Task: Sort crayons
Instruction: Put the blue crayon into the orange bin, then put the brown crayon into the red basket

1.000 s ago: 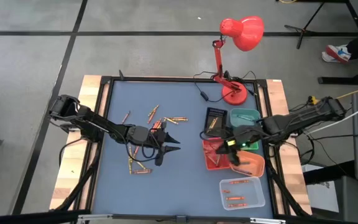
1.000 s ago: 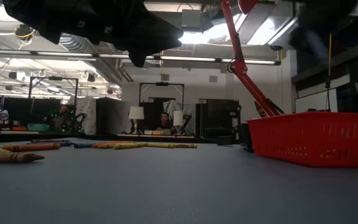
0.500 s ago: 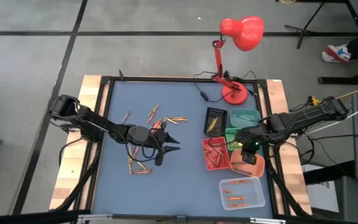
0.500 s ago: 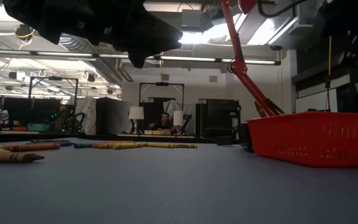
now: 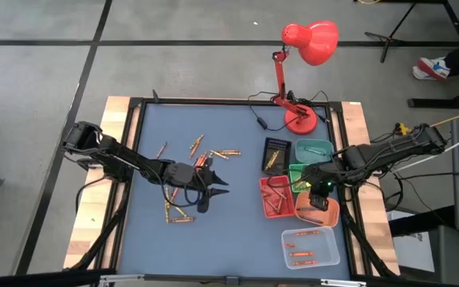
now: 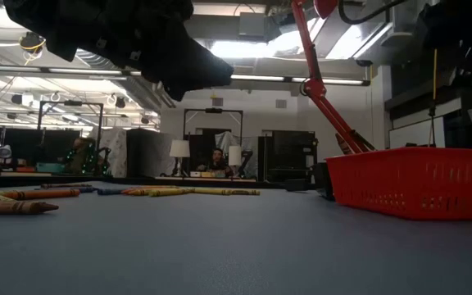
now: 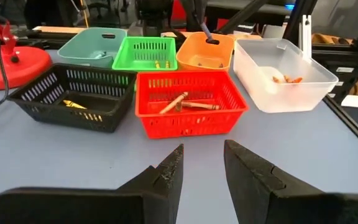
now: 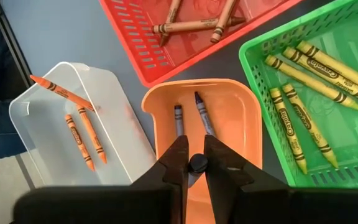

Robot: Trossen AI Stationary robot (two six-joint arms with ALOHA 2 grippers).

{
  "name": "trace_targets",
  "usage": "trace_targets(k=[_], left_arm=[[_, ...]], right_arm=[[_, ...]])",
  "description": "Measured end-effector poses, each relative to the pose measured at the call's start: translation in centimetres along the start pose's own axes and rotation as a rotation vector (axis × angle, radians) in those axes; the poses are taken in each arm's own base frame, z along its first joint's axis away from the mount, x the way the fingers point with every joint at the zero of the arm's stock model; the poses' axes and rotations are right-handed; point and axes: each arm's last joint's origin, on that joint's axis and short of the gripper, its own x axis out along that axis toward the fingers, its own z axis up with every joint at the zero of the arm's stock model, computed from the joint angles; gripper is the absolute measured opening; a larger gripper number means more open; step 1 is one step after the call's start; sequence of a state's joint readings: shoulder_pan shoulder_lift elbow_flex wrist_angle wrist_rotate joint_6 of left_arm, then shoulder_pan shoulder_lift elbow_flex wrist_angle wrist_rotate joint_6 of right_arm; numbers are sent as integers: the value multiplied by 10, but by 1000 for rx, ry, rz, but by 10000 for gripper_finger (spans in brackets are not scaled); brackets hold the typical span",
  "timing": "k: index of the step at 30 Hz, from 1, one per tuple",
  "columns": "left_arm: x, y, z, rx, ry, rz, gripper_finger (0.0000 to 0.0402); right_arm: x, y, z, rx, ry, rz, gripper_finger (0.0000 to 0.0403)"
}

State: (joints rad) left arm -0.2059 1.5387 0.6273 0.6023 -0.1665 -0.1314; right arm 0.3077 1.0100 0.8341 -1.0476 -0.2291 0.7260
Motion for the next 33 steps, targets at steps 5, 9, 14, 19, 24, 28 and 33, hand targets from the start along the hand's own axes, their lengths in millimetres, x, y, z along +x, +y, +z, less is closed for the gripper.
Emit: trace_targets(k=[5,9,14,19,24,28,33], left_arm=[[0,1,0,1,1,26,101],[0,2,0,1,-5,74,101],[-2,17,3,-61,-5,198,101],[-14,44,5,-179,76,309,101],[-38,72,5,-278,210,445,101],[-62,90,2,-337,335,551,101],[-94,105,-11,-471,524,704,101]], right_arm=[[0,0,0,2,0,-1,59],[0,0,0,3,0,-1,100],[0,0,0,3,1,-1,137],[0,0,0,3,-13,-15,144],[0,-2,2,3,-55,-63,145],[0,-2,2,3,-72,-80,145],[0,-2,2,2,-77,-84,145]])
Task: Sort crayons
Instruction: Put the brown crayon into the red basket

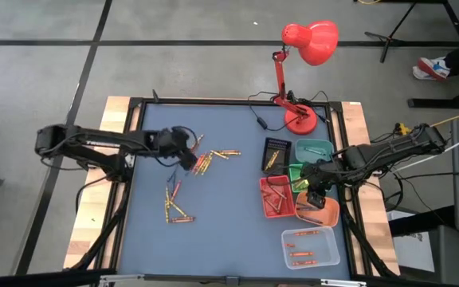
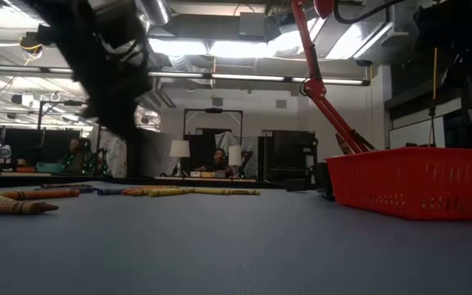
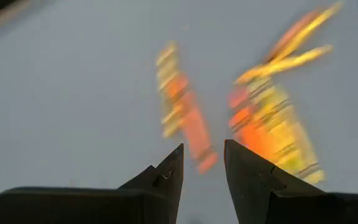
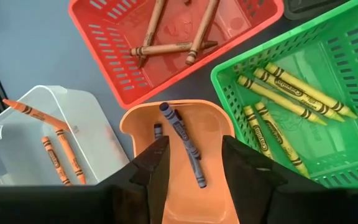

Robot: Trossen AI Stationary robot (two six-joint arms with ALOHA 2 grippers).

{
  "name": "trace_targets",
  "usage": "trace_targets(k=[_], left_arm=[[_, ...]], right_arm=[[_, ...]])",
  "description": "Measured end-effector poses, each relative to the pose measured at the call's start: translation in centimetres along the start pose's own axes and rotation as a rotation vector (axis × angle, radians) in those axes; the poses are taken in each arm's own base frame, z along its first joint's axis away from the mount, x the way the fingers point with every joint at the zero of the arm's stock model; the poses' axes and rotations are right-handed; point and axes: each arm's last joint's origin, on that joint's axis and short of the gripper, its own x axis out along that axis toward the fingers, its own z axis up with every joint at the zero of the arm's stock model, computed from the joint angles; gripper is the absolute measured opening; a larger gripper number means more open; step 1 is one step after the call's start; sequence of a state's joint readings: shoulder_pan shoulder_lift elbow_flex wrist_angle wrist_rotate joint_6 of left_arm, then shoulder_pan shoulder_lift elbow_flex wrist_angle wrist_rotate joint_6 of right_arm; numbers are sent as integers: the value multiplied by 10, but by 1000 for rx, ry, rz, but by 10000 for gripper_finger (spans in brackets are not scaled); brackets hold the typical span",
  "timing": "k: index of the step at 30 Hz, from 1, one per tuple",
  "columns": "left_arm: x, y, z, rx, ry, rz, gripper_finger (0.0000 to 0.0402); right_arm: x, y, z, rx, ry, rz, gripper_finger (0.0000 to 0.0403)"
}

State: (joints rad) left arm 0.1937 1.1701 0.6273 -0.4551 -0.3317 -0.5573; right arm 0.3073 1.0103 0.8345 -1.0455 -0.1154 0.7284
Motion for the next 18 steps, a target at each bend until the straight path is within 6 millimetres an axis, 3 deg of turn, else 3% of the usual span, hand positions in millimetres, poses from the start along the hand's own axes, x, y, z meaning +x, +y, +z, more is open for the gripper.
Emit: trace_targets(k=[8,18], left_arm=[[-3,43,-21,-138,311,289,101],[15,66,-32,-273,330,322,101]], right_arm=[[0,0,0,0,-3,3,145],[0,0,1,-2,-28,-25,145]])
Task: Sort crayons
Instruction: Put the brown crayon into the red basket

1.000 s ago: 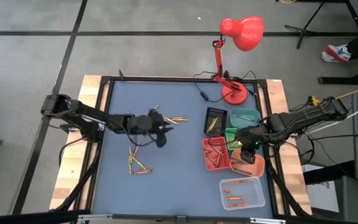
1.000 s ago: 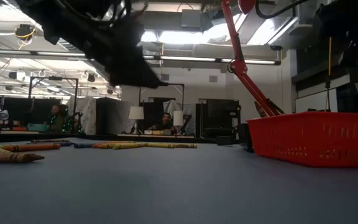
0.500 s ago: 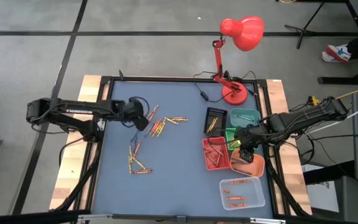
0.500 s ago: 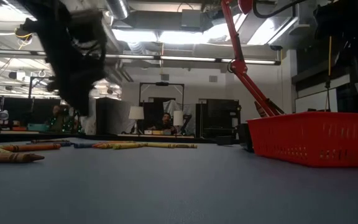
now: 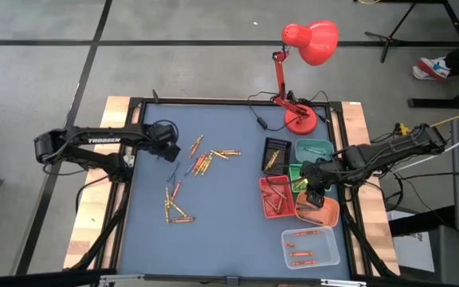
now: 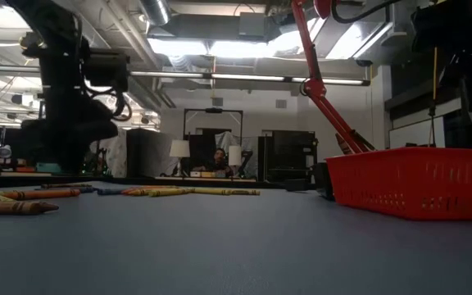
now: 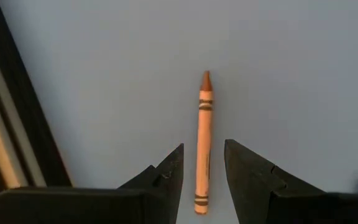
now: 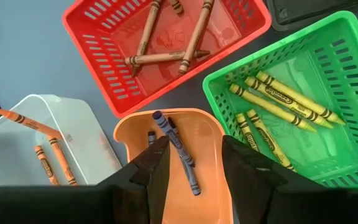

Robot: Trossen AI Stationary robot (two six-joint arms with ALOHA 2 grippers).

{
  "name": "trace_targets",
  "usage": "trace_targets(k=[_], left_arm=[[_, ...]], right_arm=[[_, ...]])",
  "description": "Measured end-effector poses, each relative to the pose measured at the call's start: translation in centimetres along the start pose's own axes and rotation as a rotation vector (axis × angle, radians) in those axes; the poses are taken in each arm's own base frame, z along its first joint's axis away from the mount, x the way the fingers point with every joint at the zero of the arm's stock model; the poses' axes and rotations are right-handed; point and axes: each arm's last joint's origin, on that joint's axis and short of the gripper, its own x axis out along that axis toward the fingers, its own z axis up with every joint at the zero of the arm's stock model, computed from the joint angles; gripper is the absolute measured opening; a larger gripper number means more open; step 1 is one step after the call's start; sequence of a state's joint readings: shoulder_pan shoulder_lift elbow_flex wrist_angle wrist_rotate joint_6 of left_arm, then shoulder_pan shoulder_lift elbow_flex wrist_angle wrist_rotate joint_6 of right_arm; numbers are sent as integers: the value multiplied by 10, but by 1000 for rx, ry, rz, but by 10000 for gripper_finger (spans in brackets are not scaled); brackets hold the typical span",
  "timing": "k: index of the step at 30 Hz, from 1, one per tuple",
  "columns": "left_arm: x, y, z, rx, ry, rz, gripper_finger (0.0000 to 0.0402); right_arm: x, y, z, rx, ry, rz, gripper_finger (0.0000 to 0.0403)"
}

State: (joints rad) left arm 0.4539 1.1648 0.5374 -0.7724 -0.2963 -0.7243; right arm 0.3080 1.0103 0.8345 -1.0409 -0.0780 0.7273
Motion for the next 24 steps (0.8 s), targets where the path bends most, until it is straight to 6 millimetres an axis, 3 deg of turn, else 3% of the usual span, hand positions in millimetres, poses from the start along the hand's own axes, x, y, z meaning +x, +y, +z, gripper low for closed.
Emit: trace_targets(k=[7,13,24], left_arm=[[22,8,-10,-55,34,-54,101],[29,13,-16,-71,71,-71,96],[30,9,-13,-82,30,-117,19]], right_arm=[[0,0,0,0,0,0,145],[0,0,0,0,-1,-1,145],[0,0,0,1,-4,-4,145]])
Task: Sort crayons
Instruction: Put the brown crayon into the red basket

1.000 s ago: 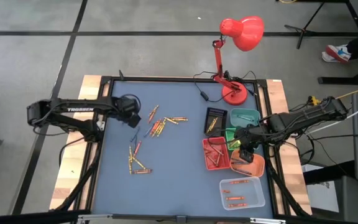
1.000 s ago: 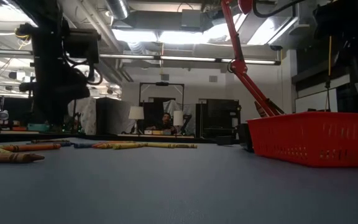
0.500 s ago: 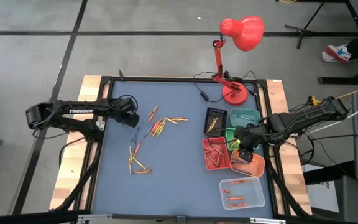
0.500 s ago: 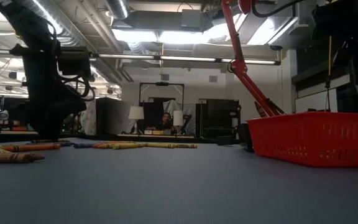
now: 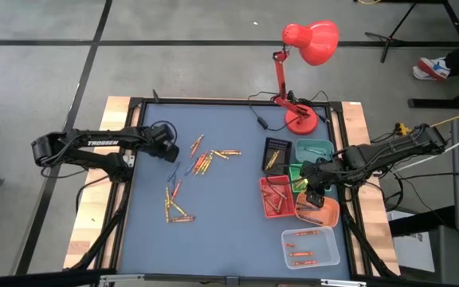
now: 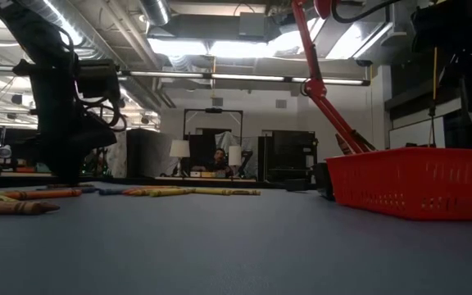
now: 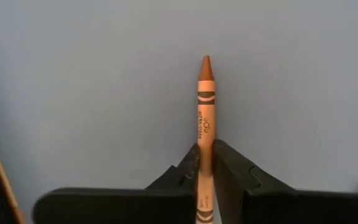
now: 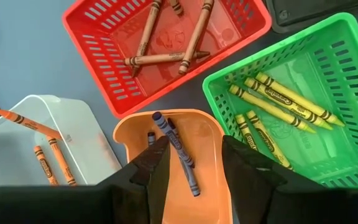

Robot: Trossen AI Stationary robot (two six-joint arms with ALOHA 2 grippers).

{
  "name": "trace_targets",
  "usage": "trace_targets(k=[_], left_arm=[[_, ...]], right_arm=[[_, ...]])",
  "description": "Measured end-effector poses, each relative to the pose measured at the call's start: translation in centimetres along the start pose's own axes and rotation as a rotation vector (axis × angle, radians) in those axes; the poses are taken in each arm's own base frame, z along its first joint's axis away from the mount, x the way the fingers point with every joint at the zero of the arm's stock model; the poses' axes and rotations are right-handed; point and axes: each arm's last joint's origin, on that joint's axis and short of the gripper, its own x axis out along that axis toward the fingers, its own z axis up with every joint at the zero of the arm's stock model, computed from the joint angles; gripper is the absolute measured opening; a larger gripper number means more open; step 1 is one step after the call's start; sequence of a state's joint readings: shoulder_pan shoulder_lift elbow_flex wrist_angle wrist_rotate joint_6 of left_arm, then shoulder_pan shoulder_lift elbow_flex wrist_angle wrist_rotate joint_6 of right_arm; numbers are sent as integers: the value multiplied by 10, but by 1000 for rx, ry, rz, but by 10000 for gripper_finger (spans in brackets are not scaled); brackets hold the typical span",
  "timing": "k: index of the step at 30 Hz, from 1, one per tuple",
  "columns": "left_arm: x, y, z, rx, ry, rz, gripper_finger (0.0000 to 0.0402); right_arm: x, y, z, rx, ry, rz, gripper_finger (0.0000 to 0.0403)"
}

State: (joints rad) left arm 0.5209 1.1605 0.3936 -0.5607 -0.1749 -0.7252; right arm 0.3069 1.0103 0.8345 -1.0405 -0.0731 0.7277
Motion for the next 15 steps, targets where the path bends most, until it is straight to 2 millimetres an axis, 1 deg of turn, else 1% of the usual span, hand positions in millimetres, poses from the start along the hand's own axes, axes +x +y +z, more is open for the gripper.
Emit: trace_targets(k=[3,8,12,15], left_arm=[[-2,-2,3,-2,-6,-6,6],[-5,-8,9,-9,-19,-53,3],[-7,-15,14,-15,-21,-161,3],[-10,-23,18,-14,-44,-276,3]], right_arm=[[0,0,0,0,-2,2,145],[0,2,3,-2,-37,8,145],[0,5,6,-5,-74,38,145],[-1,7,8,-7,-95,57,145]])
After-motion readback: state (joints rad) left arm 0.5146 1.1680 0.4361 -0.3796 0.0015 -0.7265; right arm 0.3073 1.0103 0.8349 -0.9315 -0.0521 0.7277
